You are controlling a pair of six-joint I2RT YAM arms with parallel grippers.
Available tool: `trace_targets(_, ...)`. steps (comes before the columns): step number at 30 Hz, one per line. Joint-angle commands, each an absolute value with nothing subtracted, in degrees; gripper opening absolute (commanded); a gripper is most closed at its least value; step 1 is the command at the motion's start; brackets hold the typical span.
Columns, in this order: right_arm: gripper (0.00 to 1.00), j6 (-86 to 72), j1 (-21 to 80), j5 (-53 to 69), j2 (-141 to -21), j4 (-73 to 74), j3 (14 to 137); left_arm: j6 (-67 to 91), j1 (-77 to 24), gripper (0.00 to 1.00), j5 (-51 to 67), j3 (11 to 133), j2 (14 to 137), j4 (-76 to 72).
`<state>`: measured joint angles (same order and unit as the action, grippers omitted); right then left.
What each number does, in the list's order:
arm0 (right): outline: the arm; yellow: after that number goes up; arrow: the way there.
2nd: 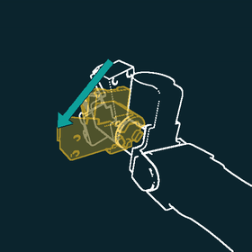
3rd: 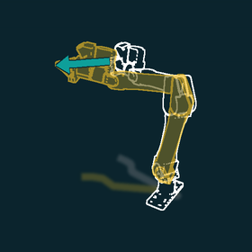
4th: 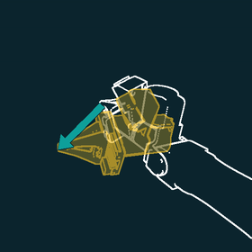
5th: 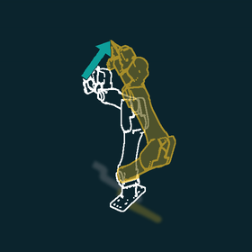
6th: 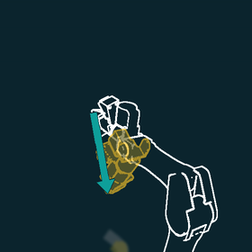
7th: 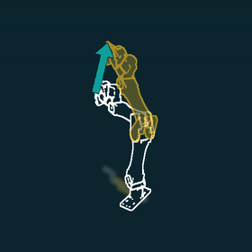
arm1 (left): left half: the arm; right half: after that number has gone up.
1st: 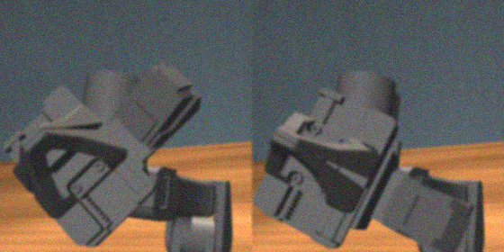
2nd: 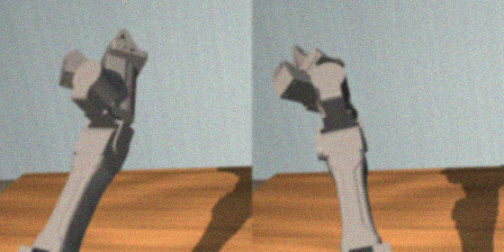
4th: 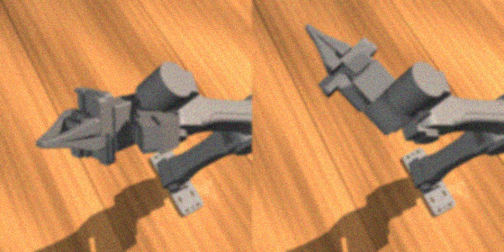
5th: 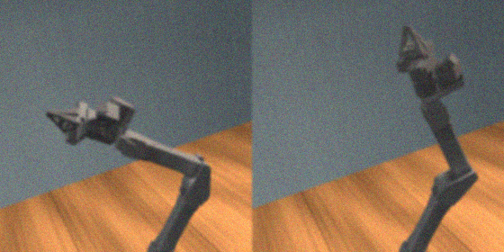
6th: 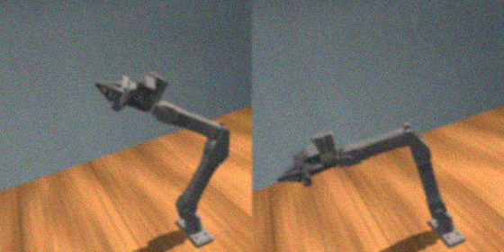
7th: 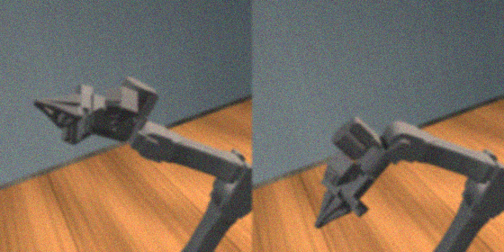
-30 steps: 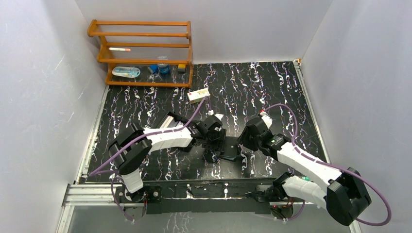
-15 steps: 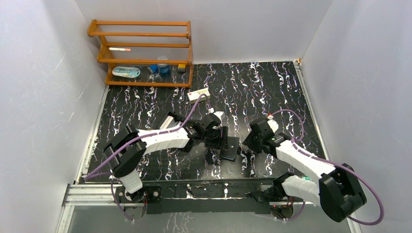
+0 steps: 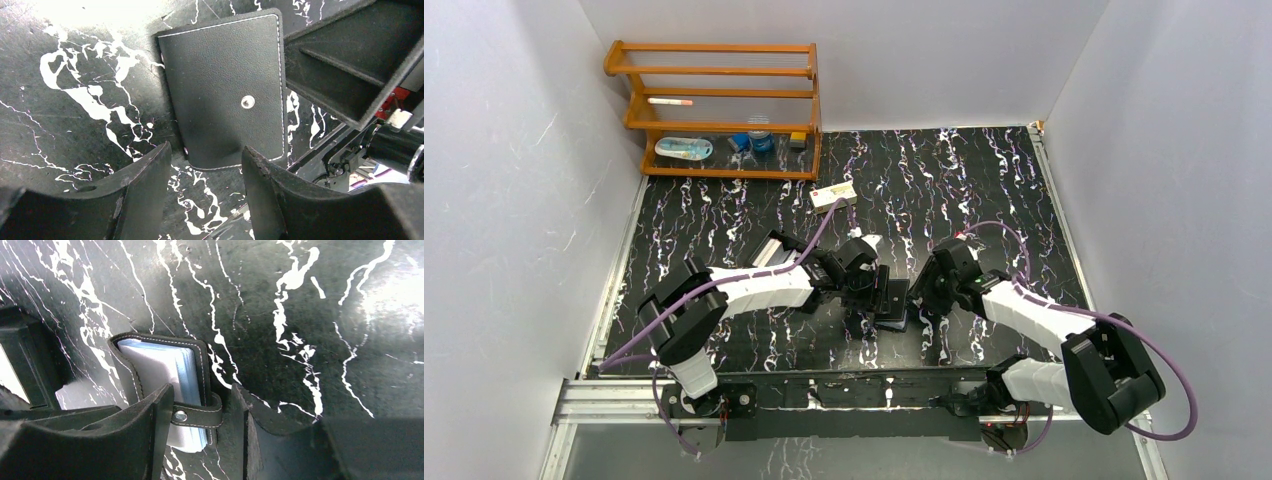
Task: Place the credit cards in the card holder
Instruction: Close the card holder at the center of the board.
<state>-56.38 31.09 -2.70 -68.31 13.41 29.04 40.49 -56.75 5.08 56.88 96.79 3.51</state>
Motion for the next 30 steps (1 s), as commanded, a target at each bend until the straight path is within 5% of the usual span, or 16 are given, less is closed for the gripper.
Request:
trace_targets(1, 0.55, -52.3, 30.9, 1.9, -70.1, 9.9, 31.5, 40.0, -56.9, 0.52, 4.6, 55.9, 97.1, 4.0)
trace_targets(18, 0.56, -46.7, 31.2, 1.3, -68.7, 19.1, 34.9, 40.0, -56.9, 0.52, 3.9, 55.5, 97.2, 4.1)
trace_targets(30, 0.38, -46.6, 31.3, -2.9, -65.4, 24.1, 35.0, 38.0, -56.9, 0.52, 2.0, 58.2, 97.7, 6.9)
